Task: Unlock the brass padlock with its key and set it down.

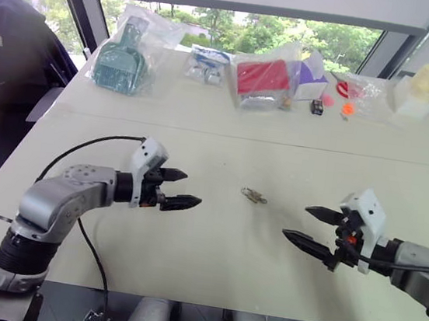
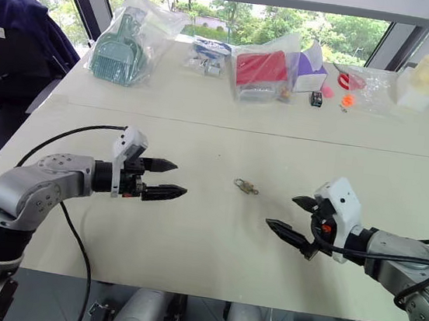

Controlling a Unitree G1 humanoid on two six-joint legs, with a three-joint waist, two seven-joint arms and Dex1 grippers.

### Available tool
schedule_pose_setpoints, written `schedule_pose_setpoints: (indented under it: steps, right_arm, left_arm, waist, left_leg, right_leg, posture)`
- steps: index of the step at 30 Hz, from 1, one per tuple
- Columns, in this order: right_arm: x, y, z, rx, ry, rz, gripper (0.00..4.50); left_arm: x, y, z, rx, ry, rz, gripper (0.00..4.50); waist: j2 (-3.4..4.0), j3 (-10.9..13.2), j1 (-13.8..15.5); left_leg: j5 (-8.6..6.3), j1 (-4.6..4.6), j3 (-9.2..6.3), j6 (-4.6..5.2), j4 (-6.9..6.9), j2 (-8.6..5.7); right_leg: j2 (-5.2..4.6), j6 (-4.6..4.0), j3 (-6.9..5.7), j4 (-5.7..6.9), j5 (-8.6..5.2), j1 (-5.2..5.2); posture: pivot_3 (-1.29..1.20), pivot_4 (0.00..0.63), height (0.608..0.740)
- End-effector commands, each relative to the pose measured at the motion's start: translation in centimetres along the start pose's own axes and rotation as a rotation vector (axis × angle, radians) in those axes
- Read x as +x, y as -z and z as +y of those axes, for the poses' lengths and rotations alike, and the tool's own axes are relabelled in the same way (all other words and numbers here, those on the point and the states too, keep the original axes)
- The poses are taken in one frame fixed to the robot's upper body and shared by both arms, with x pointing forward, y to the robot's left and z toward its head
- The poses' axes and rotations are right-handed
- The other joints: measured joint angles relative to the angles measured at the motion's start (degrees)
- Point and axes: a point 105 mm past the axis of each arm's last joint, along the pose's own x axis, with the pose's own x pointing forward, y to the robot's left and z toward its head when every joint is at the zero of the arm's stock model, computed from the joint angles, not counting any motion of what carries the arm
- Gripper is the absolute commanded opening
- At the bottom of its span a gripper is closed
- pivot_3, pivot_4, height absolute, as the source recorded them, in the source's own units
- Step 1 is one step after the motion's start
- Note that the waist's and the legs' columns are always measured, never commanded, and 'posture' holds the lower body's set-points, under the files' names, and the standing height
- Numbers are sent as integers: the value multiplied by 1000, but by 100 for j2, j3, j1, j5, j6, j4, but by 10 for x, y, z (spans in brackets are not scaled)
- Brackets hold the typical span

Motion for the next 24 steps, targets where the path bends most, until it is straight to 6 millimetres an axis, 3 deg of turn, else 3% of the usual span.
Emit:
schedule_pose_setpoints:
  steps: [1,17,20,24]
  right_arm:
    - [0,-6,1,-25,3,-30,4466]
    - [4,-4,1,-21,28,-42,4466]
    - [6,-19,-6,-42,46,-83,4466]
    - [2,-28,-4,-60,31,-84,4466]
  left_arm:
    - [-3,-11,0,44,-3,-37,4500]
    - [3,-9,4,71,-8,30,4500]
    - [-10,-17,15,111,14,71,4500]
    - [-22,-46,26,281,117,156,4500]
  waist:
    - [0,0,0]
    - [0,0,3]
    - [-1,1,-26]
    - [-1,1,15]
  left_leg:
    - [0,0,0,0,0,0]
    - [1,0,0,-2,0,0]
    - [3,0,0,-5,0,0]
    - [7,-2,0,-12,-3,0]
  right_leg:
    - [0,0,0,0,0,0]
    - [0,0,0,2,0,0]
    - [1,-1,0,3,0,-3]
    - [4,-3,-2,10,1,-12]
  posture:
    - [0,150,740]
    - [0,150,740]
    - [0,150,740]
    - [0,150,740]
